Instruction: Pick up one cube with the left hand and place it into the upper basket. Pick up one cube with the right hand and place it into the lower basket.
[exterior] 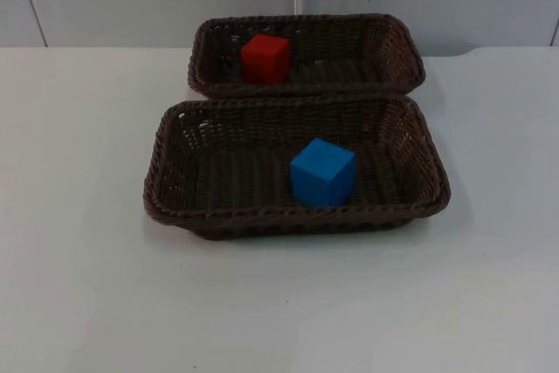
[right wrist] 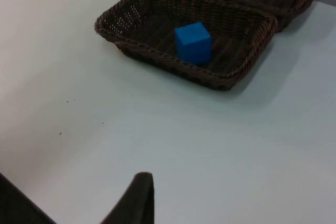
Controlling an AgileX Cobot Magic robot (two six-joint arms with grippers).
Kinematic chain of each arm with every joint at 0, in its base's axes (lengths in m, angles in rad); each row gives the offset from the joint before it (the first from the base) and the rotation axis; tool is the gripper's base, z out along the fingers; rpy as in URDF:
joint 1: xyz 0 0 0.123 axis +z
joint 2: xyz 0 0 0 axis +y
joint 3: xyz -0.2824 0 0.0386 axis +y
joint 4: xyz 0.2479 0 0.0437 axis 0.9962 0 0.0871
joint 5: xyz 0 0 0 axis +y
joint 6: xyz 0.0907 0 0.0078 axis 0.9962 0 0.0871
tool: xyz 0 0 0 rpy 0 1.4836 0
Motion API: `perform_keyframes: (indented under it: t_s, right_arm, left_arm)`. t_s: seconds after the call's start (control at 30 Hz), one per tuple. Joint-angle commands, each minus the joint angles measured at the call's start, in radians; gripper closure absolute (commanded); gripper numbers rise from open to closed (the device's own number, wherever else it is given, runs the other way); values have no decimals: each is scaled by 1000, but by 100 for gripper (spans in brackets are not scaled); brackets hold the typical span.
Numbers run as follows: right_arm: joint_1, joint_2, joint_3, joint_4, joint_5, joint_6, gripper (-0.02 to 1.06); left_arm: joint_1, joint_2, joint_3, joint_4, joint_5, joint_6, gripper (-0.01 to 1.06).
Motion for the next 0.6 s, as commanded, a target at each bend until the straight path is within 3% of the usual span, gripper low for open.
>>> perform_keyframes:
  t_s: [0.0,0.57]
  right_arm:
    - [-29,-3,6,2,-2,2,-1]
    - [-345,-3,6,2,-2,2,-1]
  left_arm:
    - [4,-5,4,-6,2,0,0]
    - [4,-5,4,-6,2,0,0]
